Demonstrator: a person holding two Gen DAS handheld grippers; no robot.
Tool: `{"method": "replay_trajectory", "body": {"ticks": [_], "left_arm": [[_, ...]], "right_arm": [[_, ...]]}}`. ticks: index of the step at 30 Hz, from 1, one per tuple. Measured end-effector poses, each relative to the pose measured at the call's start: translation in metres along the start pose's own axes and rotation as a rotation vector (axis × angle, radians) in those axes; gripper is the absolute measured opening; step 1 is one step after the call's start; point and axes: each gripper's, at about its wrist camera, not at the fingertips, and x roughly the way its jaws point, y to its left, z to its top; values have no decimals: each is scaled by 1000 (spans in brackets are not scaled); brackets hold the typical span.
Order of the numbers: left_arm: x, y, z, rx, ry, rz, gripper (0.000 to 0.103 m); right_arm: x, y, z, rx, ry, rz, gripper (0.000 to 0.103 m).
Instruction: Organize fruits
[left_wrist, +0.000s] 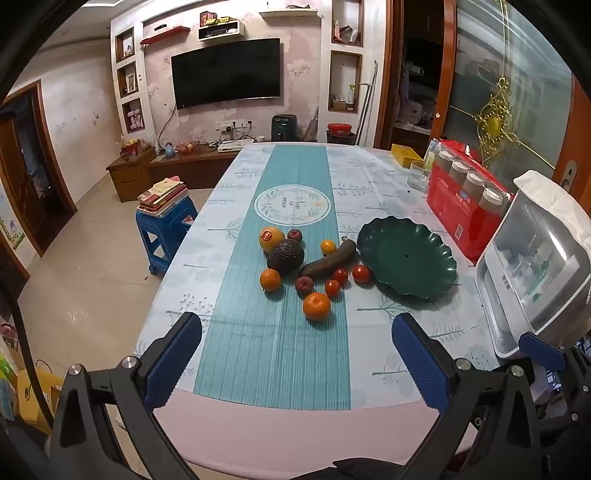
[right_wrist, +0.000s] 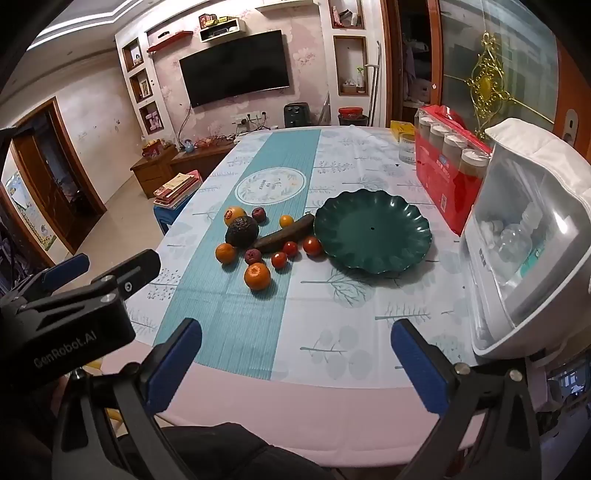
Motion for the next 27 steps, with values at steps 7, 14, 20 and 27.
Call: {"method": "replay_trajectory", "body": {"ticks": [7,14,20,27], "left_arm": [[9,-4,-3,12,7,9,102],[3,-14,-5,27,12,29,102],[2,-16,-9,22,24,36,102],[0,-19,-12,1,44,63,102]], "right_arm": [[3,-5,1,9,14,0,103],[11,-3,2,17,36,5,103],[8,-18,0,27,51,18,103],[7,-28,-2,33,67,31,103]]}}
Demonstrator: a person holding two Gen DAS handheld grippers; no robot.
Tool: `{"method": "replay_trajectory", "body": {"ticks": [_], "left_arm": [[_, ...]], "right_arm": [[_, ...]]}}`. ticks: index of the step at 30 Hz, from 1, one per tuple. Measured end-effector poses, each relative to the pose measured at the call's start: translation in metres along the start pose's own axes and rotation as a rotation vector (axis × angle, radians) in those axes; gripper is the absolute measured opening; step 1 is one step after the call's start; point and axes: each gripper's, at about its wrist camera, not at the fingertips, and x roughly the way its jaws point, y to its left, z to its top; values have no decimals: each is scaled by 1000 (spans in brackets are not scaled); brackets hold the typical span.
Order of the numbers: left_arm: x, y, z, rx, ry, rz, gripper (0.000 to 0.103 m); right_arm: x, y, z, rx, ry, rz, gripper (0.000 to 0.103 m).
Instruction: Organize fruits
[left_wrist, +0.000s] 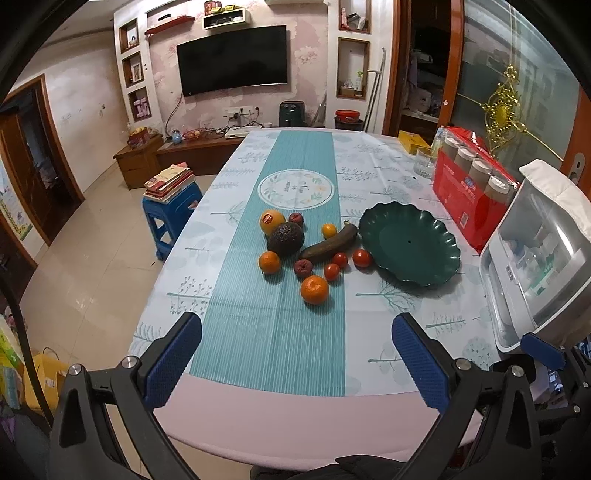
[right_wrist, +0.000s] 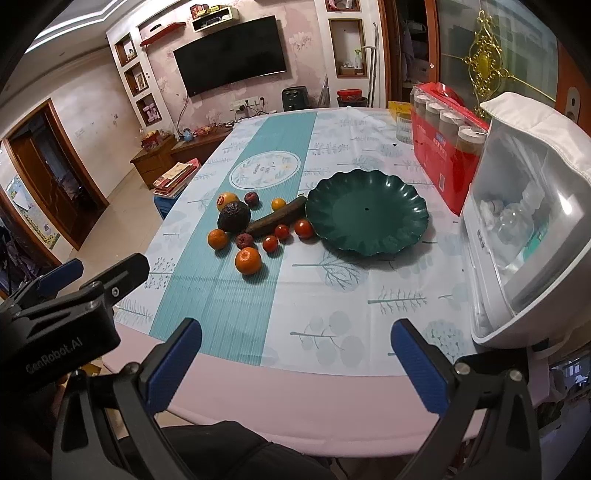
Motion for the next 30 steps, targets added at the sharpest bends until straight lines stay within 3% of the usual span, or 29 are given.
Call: {"method": "replay_trajectory", "body": {"ticks": [13,25,30], "left_arm": [[-10,-12,-8,-68,5,32,102],[-19,-10,4,-107,-49,166,102],[-14,-8,8,-62,-60,191,102]], "right_arm": [[-8,-28,-5,-7,0,30,103],[-15,-37,7,-37,-68,16,103],[-9,-32,14,-56,-88,33,103]]}}
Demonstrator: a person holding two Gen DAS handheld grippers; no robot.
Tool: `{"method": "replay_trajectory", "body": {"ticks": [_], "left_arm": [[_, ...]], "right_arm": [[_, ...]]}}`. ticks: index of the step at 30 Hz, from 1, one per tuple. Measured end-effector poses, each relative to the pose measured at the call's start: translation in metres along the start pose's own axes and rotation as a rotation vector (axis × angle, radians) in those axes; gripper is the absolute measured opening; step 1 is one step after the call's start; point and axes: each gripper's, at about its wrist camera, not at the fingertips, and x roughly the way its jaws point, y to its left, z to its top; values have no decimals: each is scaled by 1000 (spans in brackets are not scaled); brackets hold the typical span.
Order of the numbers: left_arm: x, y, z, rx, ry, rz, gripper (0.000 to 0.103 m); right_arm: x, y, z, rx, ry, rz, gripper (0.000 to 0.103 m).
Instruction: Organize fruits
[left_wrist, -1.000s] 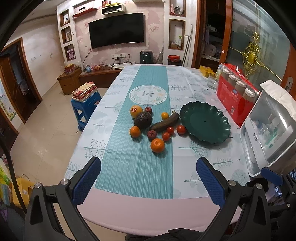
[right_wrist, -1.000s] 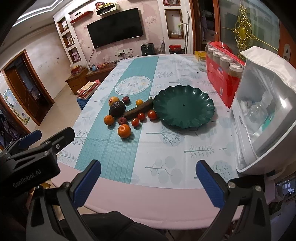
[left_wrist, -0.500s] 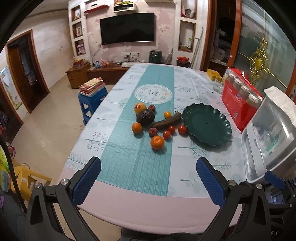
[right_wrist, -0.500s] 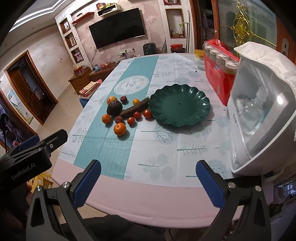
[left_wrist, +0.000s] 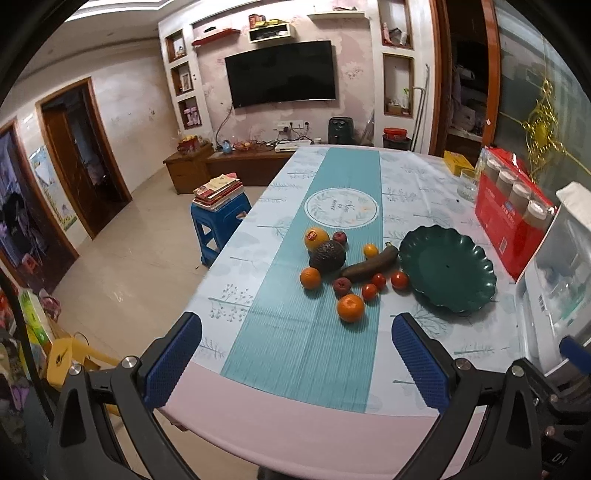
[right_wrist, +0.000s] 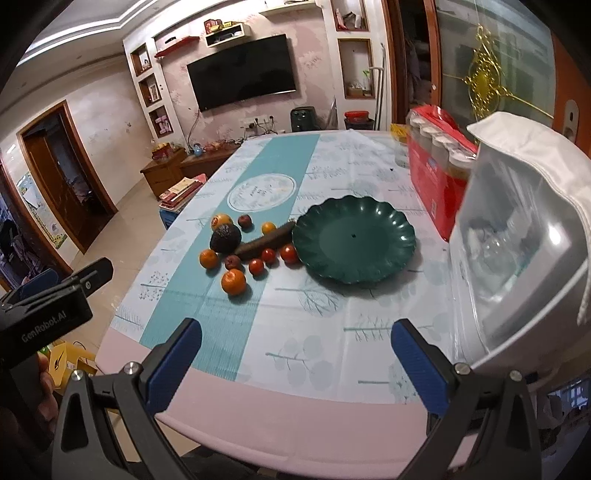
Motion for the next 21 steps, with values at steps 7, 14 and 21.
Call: {"method": "replay_trajectory", "body": {"ticks": [7,14,21], "left_arm": [[25,12,8,11,38,-79,102],[75,34,16,15,145,-234,102],[138,57,23,73,241,-332,102]], "right_arm": [[20,12,7,1,-2,-23,103],[52,25,12,58,37,-54,103],[91,52,12,122,93,-98,103]]}}
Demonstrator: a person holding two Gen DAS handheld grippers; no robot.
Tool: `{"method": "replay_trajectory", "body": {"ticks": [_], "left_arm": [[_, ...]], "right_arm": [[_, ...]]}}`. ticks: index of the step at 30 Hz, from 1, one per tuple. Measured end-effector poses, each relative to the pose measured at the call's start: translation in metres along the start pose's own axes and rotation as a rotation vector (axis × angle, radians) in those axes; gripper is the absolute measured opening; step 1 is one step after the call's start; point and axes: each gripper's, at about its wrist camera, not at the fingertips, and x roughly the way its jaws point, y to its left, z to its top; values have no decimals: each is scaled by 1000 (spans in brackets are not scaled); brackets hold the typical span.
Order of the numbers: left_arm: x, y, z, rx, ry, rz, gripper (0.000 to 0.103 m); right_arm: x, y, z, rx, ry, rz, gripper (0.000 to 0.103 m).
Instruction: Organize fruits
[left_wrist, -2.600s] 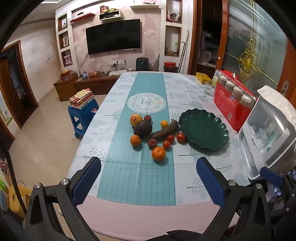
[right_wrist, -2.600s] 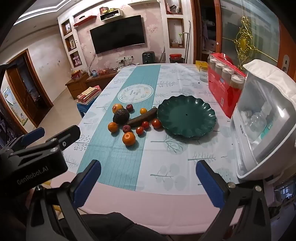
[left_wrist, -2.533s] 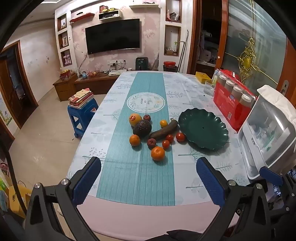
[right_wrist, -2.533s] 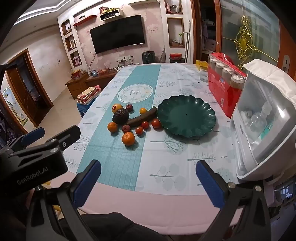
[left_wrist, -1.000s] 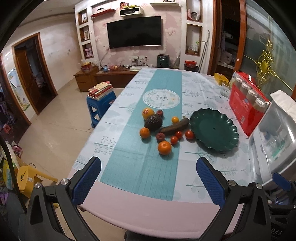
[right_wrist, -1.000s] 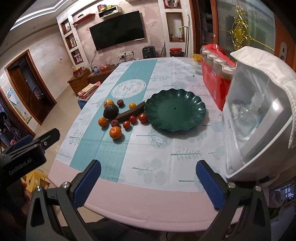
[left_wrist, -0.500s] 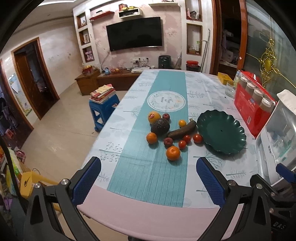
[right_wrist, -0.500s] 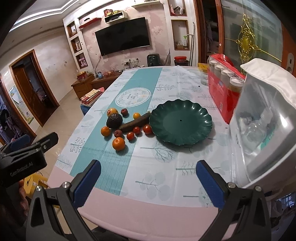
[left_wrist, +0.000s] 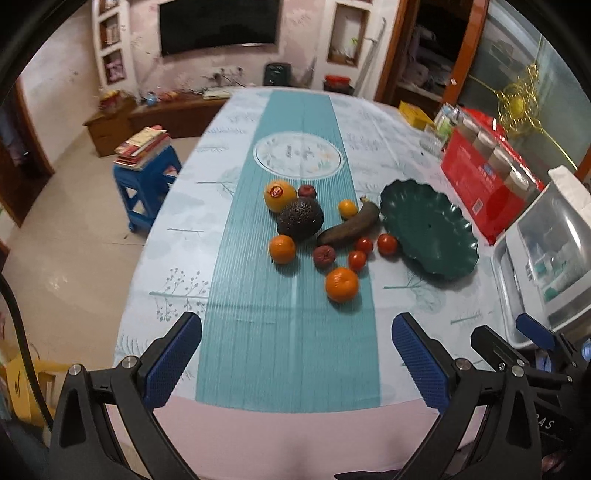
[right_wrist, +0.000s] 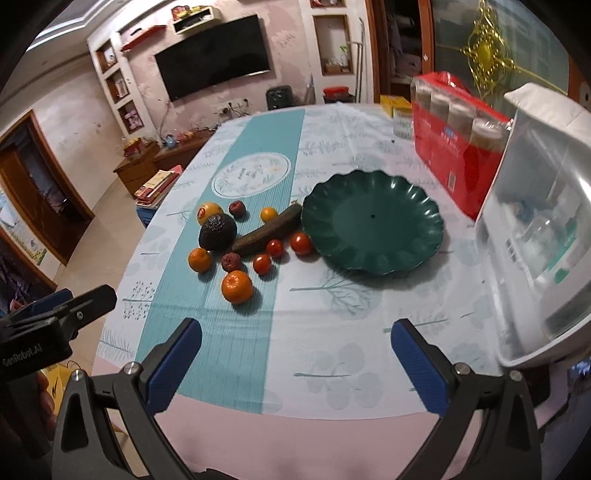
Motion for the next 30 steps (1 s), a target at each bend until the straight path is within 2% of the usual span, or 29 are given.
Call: {"method": "replay_trajectory", "body": {"ticks": [6,10,15,18,25,30], "left_arm": [[39,33,24,71,79,-75,102],[67,52,41,111,126,-118,102],[100,64,58,143,177,-129,102],[118,67,65,147,207,-130,102],[143,60,75,169,187,-163,102],[159,54,79,167,180,-166,100]], "right_arm": [[27,32,-2,32,15,-60,103],[44,55,-3,52,-9,-93,103],[62,78,-4,76,-37,-139,103],[72,92,-4,45,-58,-178,103],[99,103,-2,-32,-8,-154,103],[114,102,-4,-63,-3,-123,103]]}}
